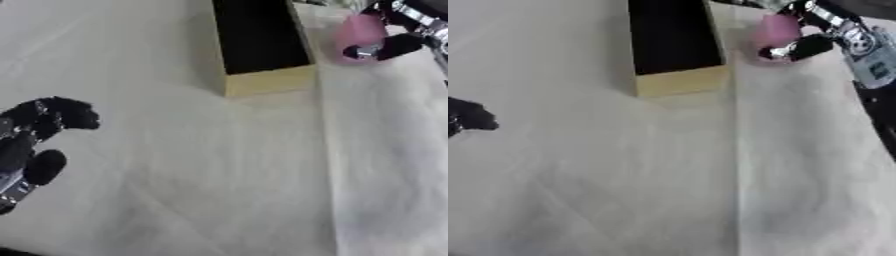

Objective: Pick up objects on the table and place them in the box.

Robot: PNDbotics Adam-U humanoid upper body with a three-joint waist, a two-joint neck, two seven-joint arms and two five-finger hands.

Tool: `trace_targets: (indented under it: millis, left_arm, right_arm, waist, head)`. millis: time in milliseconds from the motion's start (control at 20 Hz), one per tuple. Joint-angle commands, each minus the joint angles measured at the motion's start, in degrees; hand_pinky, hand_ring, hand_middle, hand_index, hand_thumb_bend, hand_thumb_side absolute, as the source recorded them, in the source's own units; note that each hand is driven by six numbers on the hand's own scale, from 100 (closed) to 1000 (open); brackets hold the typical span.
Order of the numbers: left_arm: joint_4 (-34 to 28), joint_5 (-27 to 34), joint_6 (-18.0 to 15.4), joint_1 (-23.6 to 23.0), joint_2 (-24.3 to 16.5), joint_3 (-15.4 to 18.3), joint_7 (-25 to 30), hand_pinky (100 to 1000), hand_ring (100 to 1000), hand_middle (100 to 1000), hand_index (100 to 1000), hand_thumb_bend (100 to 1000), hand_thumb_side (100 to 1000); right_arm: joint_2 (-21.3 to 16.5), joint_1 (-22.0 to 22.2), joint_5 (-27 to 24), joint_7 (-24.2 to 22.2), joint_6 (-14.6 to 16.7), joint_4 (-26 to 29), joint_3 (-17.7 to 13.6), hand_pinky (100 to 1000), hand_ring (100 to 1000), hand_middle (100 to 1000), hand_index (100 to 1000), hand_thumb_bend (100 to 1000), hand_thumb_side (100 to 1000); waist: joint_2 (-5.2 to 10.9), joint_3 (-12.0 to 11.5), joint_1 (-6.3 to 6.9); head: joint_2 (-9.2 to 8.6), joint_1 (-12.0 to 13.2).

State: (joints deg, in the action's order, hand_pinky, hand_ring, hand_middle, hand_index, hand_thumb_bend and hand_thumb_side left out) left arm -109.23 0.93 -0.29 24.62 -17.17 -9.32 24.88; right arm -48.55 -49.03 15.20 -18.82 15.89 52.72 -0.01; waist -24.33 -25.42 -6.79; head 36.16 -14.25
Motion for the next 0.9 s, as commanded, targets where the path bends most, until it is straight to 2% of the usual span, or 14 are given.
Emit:
trace_targets:
  millis: [50,450,500,550,900]
  left_arm:
    - [-1.12,0.32,-0.19,0.39,-0.44,0.05,0.15,820,724,680,802,571,687]
    - [-0.92,0.32,-0.12,0.14,-0.45,0.06,0.16,820,724,681,802,572,682]
    - [-0.89,0.33,-0.11,0.10,-0.45,0.06,0.16,820,724,681,802,582,685]
    - [-0.86,0.34,-0.10,0.05,-0.45,0.05,0.17,820,724,681,803,572,681]
    - [-0.59,0.43,0.02,-0.13,-0.47,-0.10,0.34,819,726,682,803,573,676]
  right_arm:
    - [-2.35,-0.28,-0.84,0.68,-0.11,1.45,-0.59,727,720,678,548,512,269]
    - [-3.41,0.64,-3.02,1.38,-0.18,3.87,-0.82,724,709,667,523,514,268]
    - [-3.54,0.74,-3.20,1.41,-0.17,4.18,-0.83,724,709,667,521,523,314]
    - [-3.67,0.82,-3.38,1.44,-0.12,4.57,-0.81,724,710,667,520,515,272]
    - [-3.77,0.16,-4.51,0.89,0.27,7.54,-0.17,727,712,669,521,518,276]
  waist:
    - [1.65,0.33,0.53]
    - [2.64,1.44,0.40]
    - [2.80,1.59,0.35]
    - [3.02,1.75,0.27]
    - [4.71,2.28,-0.10]
  head:
    - [-0.23,0.20]
    - [0.20,0.50]
    - [0.28,0.56]
    - [0.35,0.63]
    - [0.69,0.66]
